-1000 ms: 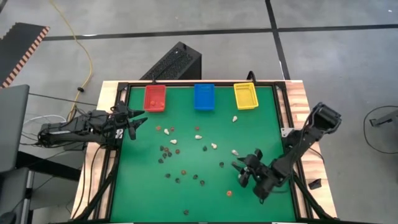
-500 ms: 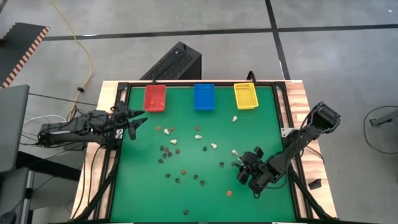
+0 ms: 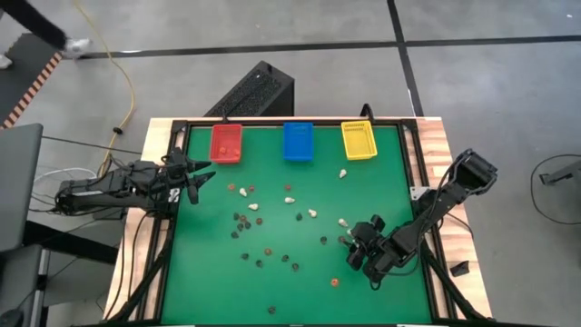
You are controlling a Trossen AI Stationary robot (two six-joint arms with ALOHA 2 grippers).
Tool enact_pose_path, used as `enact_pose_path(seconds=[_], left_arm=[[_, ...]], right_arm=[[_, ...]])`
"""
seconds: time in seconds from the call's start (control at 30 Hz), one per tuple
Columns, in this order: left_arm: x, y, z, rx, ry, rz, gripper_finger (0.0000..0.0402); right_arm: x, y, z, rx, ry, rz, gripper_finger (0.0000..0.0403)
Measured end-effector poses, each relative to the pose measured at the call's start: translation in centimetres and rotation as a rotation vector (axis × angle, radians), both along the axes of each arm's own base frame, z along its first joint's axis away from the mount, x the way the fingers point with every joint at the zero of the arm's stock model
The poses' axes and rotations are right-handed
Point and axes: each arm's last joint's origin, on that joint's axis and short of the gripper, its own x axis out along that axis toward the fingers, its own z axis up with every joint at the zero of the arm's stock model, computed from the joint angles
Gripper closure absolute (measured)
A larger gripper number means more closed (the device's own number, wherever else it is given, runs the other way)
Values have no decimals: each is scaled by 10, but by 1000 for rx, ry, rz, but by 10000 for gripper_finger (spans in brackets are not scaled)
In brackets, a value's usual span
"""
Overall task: Sort Halloween decoration
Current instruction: Put the orange pumpkin toy into the red bin
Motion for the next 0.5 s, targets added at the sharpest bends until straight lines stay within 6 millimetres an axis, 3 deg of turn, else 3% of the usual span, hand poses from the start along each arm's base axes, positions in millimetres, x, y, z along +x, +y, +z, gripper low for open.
enact_pose_path(seconds=[0.5], left_arm=[[0, 0, 0, 0, 0, 0, 233]], right_arm=[[9, -2, 1, 8, 22, 63, 153]])
